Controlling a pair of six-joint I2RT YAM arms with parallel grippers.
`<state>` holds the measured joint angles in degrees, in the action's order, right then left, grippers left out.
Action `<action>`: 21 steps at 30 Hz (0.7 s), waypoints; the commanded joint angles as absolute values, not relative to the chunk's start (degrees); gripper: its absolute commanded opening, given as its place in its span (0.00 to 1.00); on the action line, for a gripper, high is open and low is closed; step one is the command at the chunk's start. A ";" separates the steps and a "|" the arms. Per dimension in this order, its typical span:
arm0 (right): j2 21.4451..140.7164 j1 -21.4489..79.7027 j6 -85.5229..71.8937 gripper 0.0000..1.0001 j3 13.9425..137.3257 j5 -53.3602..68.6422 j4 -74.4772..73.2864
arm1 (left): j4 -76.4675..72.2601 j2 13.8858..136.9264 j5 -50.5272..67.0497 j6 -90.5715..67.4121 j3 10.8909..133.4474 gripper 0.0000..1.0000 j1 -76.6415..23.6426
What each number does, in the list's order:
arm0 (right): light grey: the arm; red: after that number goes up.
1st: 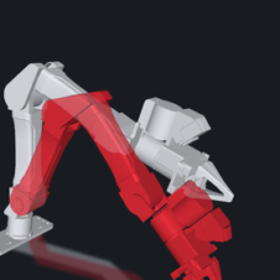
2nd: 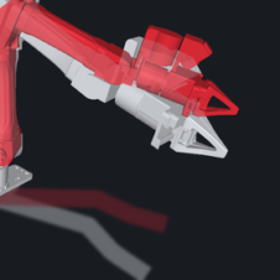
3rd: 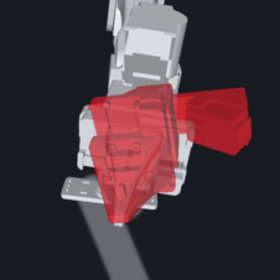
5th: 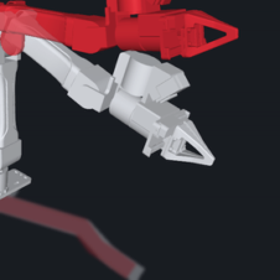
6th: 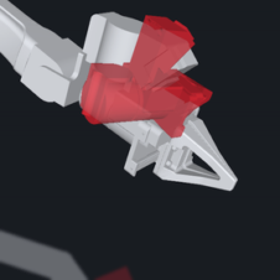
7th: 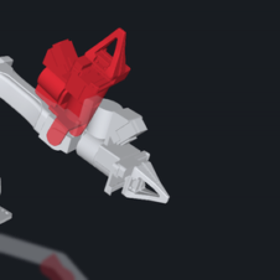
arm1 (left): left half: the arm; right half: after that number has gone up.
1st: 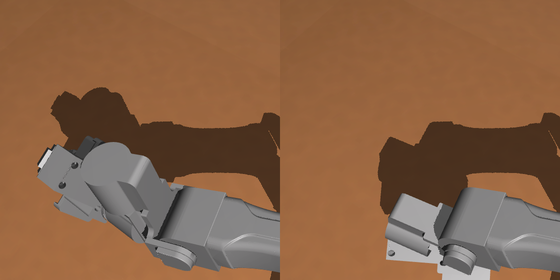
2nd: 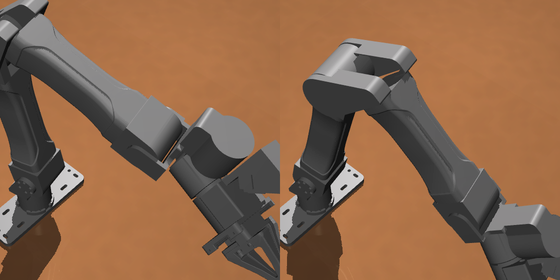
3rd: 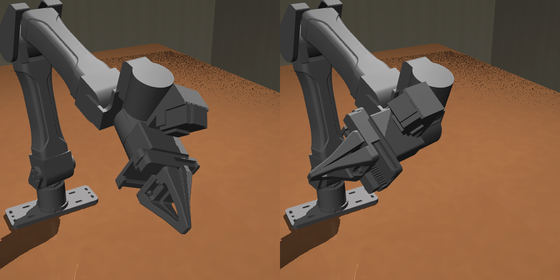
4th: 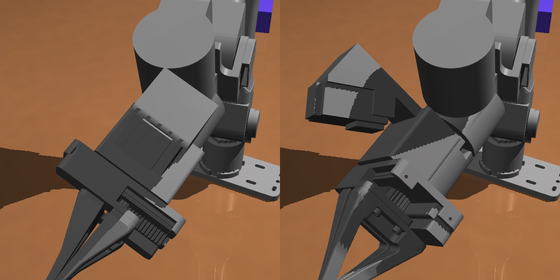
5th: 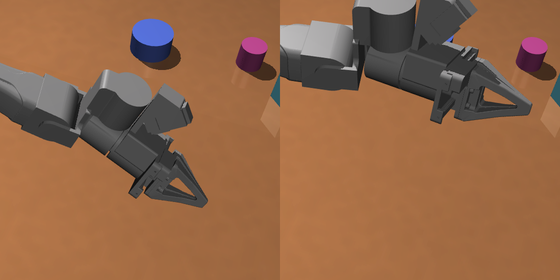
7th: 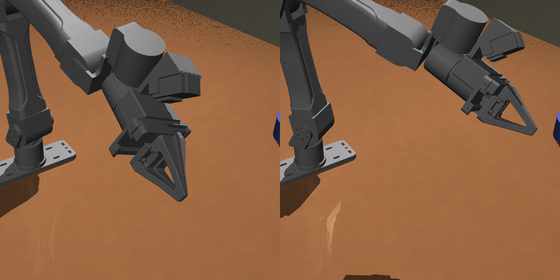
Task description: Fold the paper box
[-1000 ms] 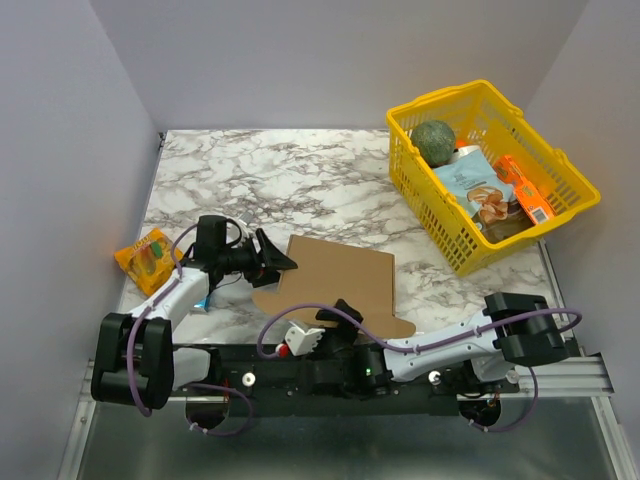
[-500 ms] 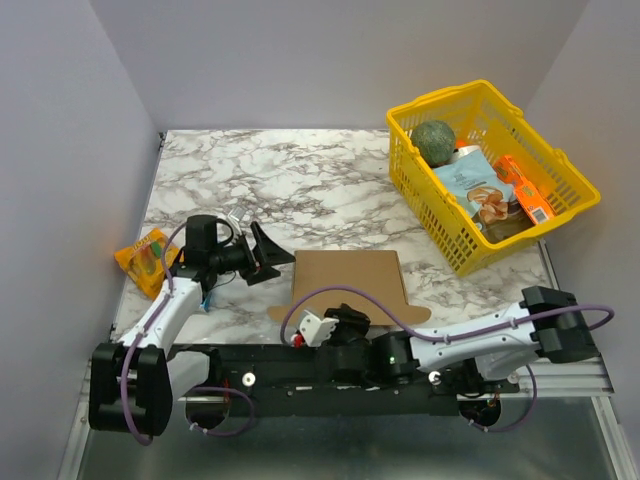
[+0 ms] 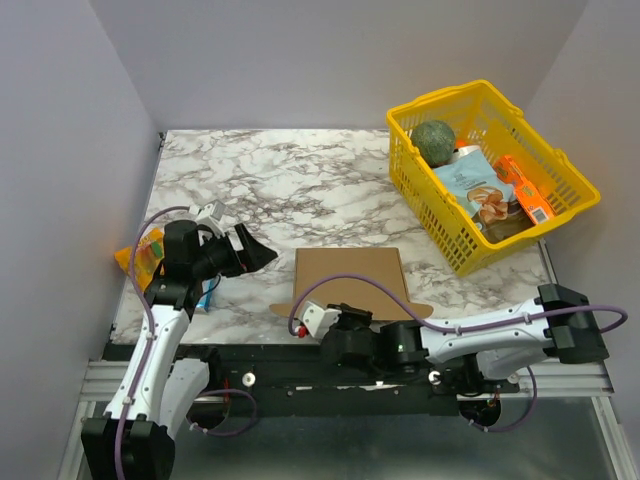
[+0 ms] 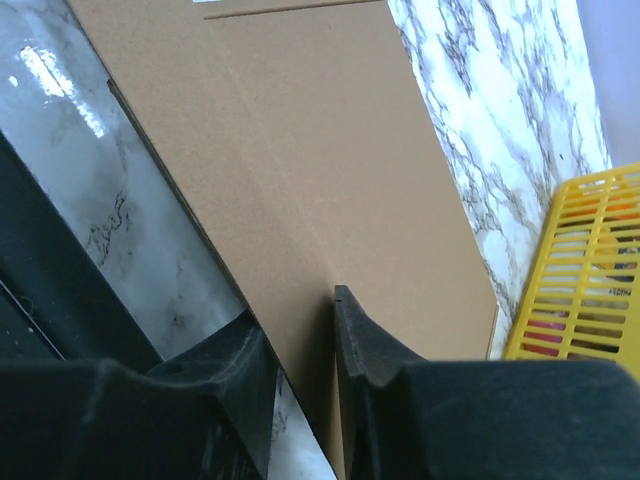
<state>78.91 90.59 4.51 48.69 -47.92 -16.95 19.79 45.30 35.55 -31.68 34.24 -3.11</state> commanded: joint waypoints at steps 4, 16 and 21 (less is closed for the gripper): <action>72.16 85.52 6.85 0.19 54.31 -35.44 -20.83 | 22.41 39.29 30.94 -25.23 37.00 0.99 -2.90; 71.53 68.48 11.69 0.13 64.94 -3.82 -28.73 | 19.25 35.77 30.76 -19.16 41.92 0.99 -2.90; 76.28 63.73 13.88 0.06 74.24 3.95 -37.95 | 18.72 33.31 30.50 -17.23 42.01 0.99 -2.90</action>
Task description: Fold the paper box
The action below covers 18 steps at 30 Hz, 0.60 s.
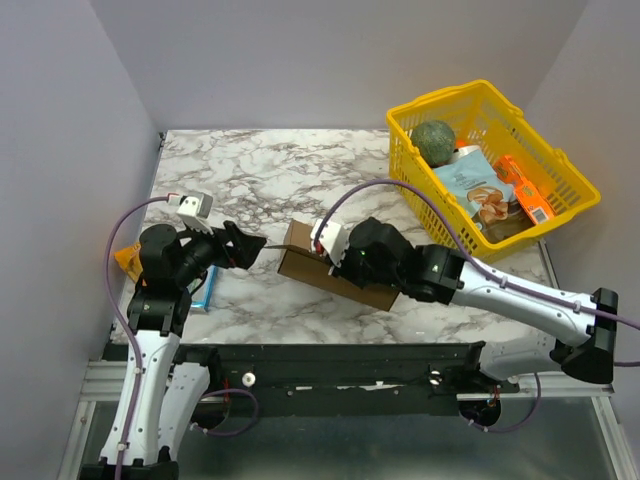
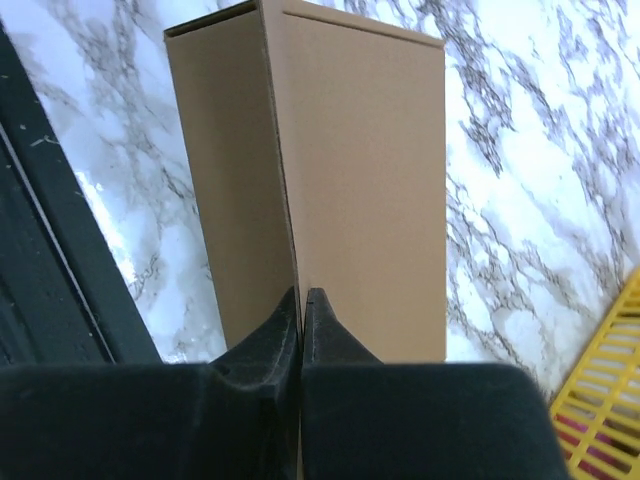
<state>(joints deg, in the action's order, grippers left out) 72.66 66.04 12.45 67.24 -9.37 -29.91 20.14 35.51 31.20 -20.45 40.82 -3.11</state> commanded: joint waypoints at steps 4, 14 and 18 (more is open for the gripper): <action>80.24 62.14 15.55 0.05 79.00 6.59 -43.32 | 17.32 31.56 30.41 -15.56 41.75 0.99 -2.90; 83.76 57.75 18.54 0.02 85.43 9.93 -50.71 | 17.93 25.94 26.63 -12.75 42.98 0.99 -2.90; 83.94 55.64 19.51 0.02 85.78 12.48 -51.68 | 17.67 25.93 35.39 -10.20 43.94 0.99 -2.90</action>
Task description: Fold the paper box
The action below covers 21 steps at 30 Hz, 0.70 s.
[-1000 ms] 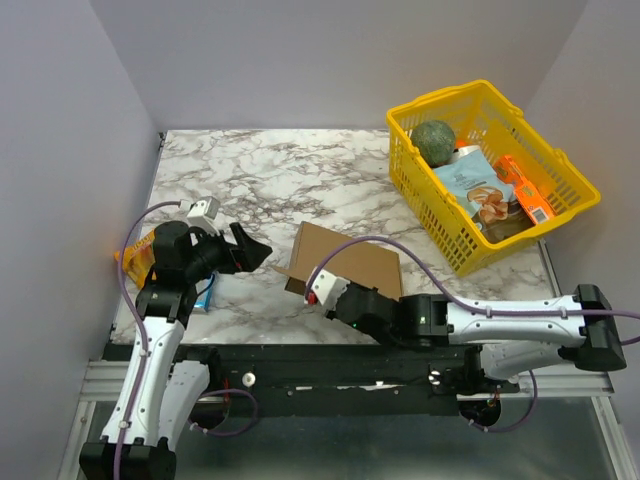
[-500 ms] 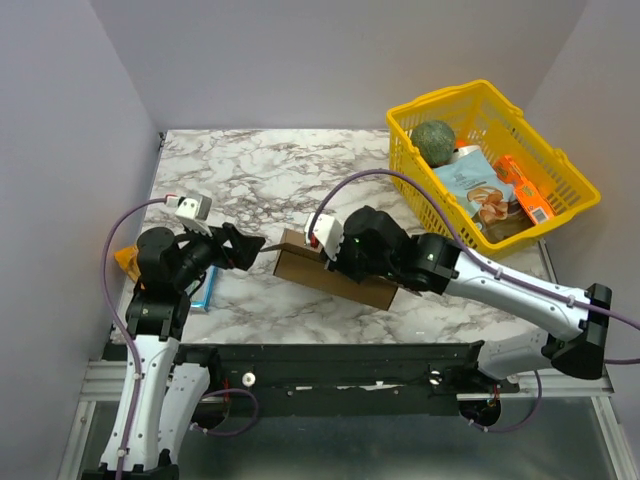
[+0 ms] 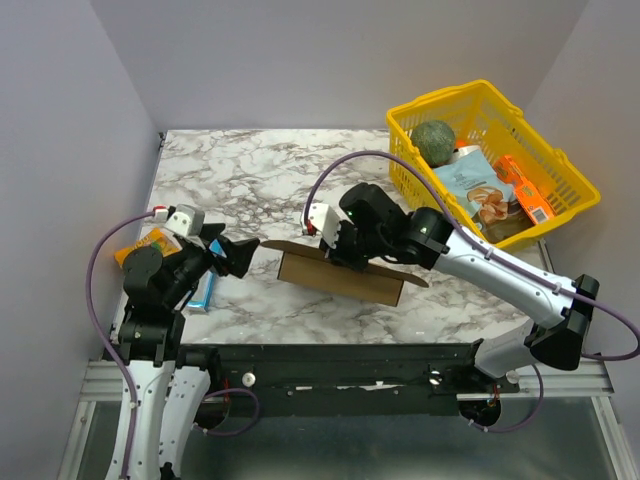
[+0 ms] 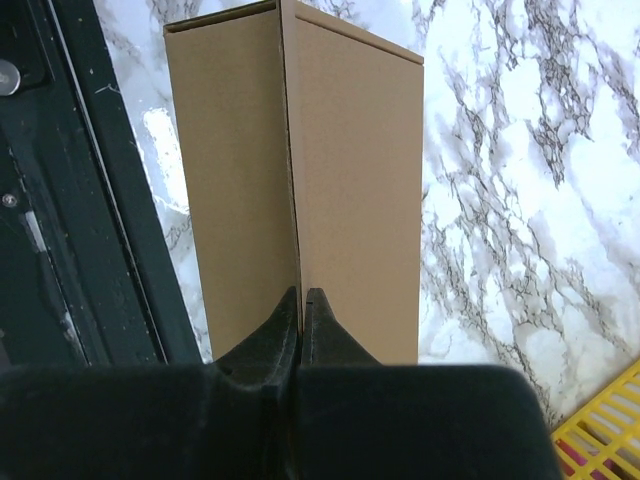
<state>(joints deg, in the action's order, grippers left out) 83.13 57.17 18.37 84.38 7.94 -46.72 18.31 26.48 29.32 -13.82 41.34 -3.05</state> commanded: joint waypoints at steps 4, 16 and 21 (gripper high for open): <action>83.85 54.76 20.65 0.01 85.52 14.41 -51.94 | 14.77 29.17 50.34 -9.58 44.56 0.99 -2.90; 85.08 52.82 21.80 0.00 84.73 18.01 -51.59 | 23.73 37.00 47.30 -0.53 48.16 0.99 -9.22; 85.08 52.82 21.89 0.01 84.11 17.84 -51.15 | 26.89 39.90 41.93 2.54 50.09 0.99 -12.65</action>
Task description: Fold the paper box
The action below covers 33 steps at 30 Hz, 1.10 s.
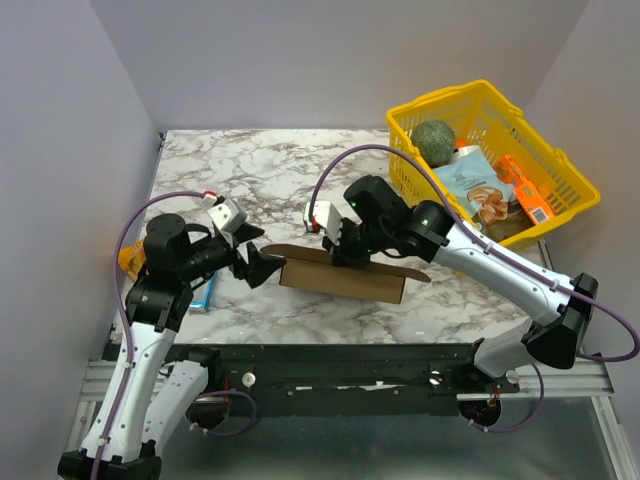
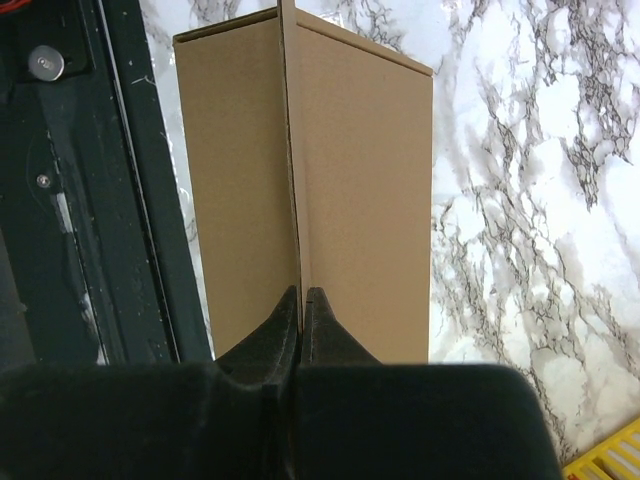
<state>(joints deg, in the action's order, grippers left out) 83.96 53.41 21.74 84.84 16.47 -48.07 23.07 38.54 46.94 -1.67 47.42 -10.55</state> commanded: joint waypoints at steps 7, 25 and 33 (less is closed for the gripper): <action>85.17 52.82 21.88 0.01 83.94 17.32 -50.71 | 29.00 40.08 34.90 3.43 50.27 0.77 -16.08; 86.48 52.73 21.45 0.00 84.11 13.10 -49.66 | 31.20 39.46 31.11 1.85 51.77 0.29 -18.28; 86.40 52.73 20.66 0.01 83.94 11.34 -47.72 | 31.11 40.43 31.03 0.26 50.54 0.18 -19.16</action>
<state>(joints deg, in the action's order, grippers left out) 84.86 53.23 21.85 84.82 13.96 -45.50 30.85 40.14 31.64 1.63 50.13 -18.52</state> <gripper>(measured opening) 0.053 0.201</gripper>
